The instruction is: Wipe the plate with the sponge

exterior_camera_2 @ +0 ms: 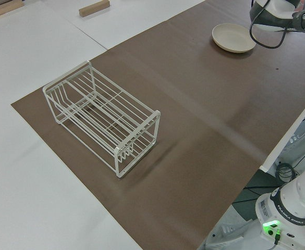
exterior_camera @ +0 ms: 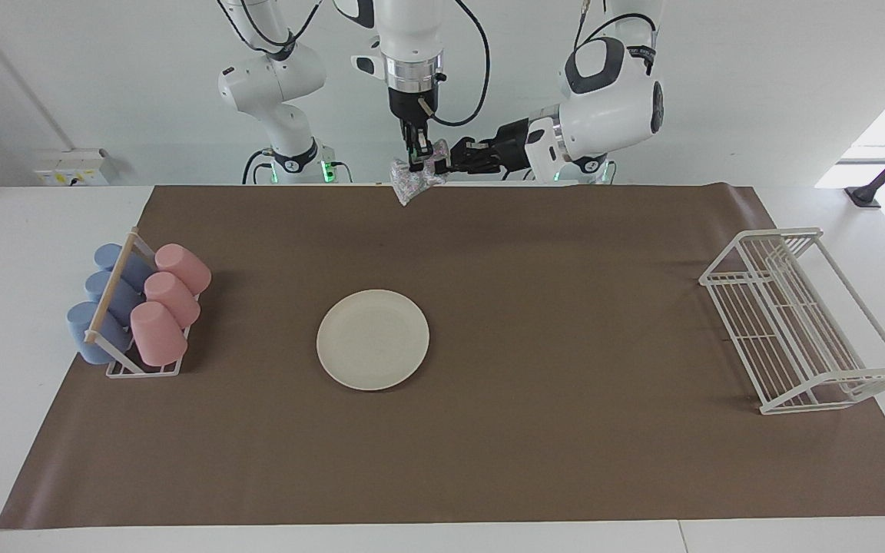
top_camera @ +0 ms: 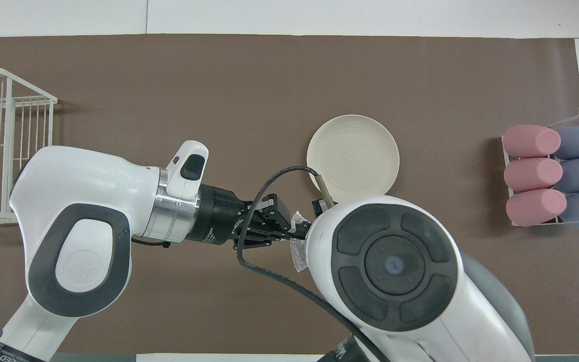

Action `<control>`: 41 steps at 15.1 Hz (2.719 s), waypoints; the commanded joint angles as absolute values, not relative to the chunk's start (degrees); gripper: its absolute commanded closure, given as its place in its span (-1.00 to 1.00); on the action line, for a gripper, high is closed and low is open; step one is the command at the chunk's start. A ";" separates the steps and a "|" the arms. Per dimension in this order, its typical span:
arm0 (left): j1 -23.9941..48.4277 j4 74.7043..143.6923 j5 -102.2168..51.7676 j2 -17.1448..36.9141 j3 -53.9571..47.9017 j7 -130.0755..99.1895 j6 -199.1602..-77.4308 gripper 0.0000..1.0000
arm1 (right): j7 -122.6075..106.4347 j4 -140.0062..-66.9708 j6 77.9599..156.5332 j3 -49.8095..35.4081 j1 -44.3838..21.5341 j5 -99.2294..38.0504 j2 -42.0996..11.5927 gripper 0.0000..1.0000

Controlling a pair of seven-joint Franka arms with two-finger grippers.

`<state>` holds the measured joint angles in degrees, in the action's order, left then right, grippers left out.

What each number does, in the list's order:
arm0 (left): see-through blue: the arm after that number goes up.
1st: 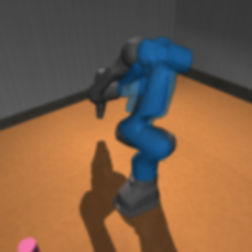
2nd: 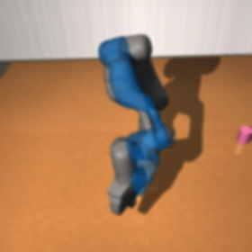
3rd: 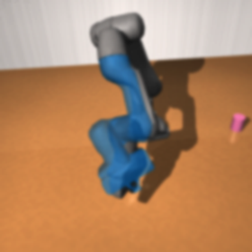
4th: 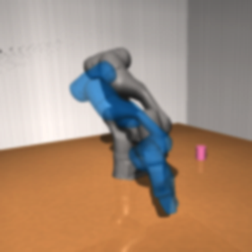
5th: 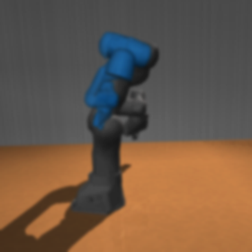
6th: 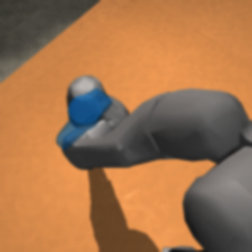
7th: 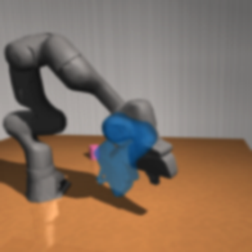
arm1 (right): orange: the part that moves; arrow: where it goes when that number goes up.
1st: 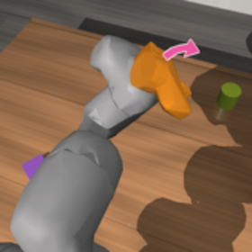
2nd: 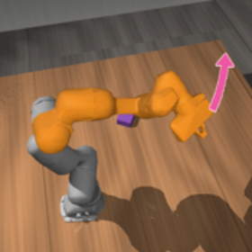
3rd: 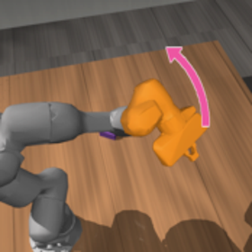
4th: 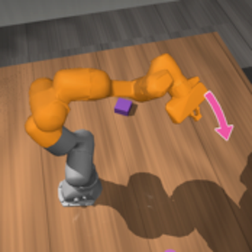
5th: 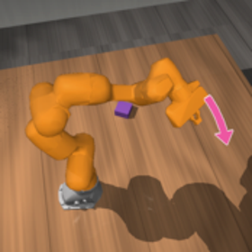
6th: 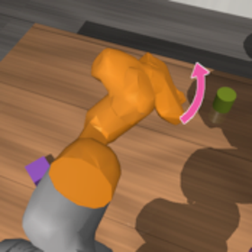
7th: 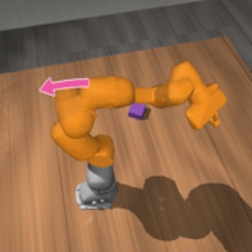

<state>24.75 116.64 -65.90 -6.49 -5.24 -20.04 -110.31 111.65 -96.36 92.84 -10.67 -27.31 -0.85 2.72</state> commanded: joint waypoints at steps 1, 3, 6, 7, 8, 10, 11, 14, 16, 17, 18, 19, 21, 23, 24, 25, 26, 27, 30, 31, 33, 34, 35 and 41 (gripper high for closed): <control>24.88 118.30 -66.80 -8.17 -4.40 -20.48 -110.13 1.00 | 98.59 -96.42 90.63 -10.55 -24.80 -0.18 4.56 -0.58; 23.39 118.74 -66.62 -8.17 -4.31 -20.39 -110.13 1.00 | 89.08 -96.50 87.56 -10.55 -21.64 -0.18 5.45 -1.00; 21.54 119.09 -64.70 -8.17 -4.22 -20.57 -110.39 1.00 | 72.57 -96.50 83.69 -10.46 -16.28 -0.18 6.15 -1.00; 20.75 119.44 -61.99 -8.17 -4.22 -20.91 -110.39 1.00 | 67.46 -96.50 82.63 -10.55 -14.00 -0.26 6.15 -1.00; 18.74 119.79 -58.13 -8.26 -4.22 -22.05 -110.13 1.00 | 61.41 -96.42 82.36 -10.46 -11.28 -0.26 6.24 -1.00; 16.45 119.80 -51.37 -8.17 -4.22 -23.63 -109.87 1.00 | 47.45 -96.33 82.09 -10.46 -5.48 -0.26 6.15 -1.00; 14.35 119.53 -46.80 -8.00 -4.22 -24.86 -108.99 1.00 | 41.37 -96.33 82.18 -10.46 -2.49 -0.26 6.15 -1.00; 9.33 116.99 -33.00 -7.03 -4.22 -25.93 -104.61 1.00 | 26.14 -96.50 83.31 -10.46 4.73 -0.26 6.06 -1.00; 7.21 113.75 -23.60 -5.46 -4.22 -26.01 -101.88 1.00 | 19.63 -97.46 85.59 -10.46 6.15 -0.26 6.06 -1.00; 7.12 111.38 -18.60 -4.93 -4.04 -25.93 -99.78 1.00 | 16.82 -97.82 87.17 -10.46 6.59 -0.26 6.15 -1.00; 6.51 108.66 -14.37 -3.44 -4.04 -25.93 -97.93 1.00 | 14.00 -98.00 88.84 -10.46 7.11 -0.26 6.07 -1.00; 5.89 105.41 -10.24 -1.69 -4.04 -25.93 -95.30 1.00 | 10.41 -98.00 89.90 -10.46 7.82 -0.26 5.72 -1.00; 6.41 98.38 -1.54 1.04 -4.13 -25.93 -90.03 1.00 | 6.34 -97.39 91.05 -10.37 8.44 -0.44 4.49 -1.00; 7.46 93.53 8.22 2.81 -4.66 -25.93 -85.80 1.00 | 4.58 -95.90 90.88 -8.27 7.22 0.00 3.26 -1.00; 8.86 92.82 12.96 3.07 -4.57 -25.93 -84.91 1.00 | 3.00 -93.71 90.44 -6.26 4.42 0.35 1.42 -1.00; 9.83 92.90 18.14 3.08 -4.57 -25.93 -84.82 1.00 | 2.03 -91.34 89.74 -2.93 1.61 0.44 -0.42 -1.00; 10.19 93.34 23.24 3.08 -4.66 -25.84 -84.99 1.00 | 1.93 -88.97 88.69 -1.60 0.54 0.44 -1.83 -1.00; 10.28 93.43 27.55 3.69 -4.66 -25.93 -85.34 1.00 | 1.76 -88.77 88.42 -1.58 0.61 0.53 -1.93 -1.00; 11.34 93.51 42.32 7.98 -4.75 -25.93 -87.18 1.00 | 1.41 -90.00 86.75 -0.70 0.09 0.44 -0.80 -1.00; 10.82 93.86 45.41 9.13 -4.57 -25.93 -89.01 1.00 | 1.58 -90.26 86.57 -0.62 0.09 0.44 -0.44 -1.00; 8.80 96.93 50.95 9.49 -4.31 -26.02 -92.79 1.00 | 1.32 -90.70 85.87 0.43 -1.13 0.44 0.61 -1.00; 7.22 99.73 51.93 9.14 -4.31 -26.36 -94.99 1.00 | 0.71 -91.49 85.52 1.48 -1.84 0.44 1.05 -1.00; 6.51 101.41 52.55 9.14 -4.22 -26.89 -97.10 1.00 | -0.51 -91.76 85.69 2.28 -1.93 0.35 1.14 -1.00; 4.13 104.77 57.48 11.95 -4.22 -37.00 -101.51 1.00 | -1.85 -91.85 86.31 2.64 -0.97 -0.09 1.14 -1.00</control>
<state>4.04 103.57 55.40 11.21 -3.95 -32.96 -100.42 -0.60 -91.12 86.30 2.50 -1.15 -0.76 0.42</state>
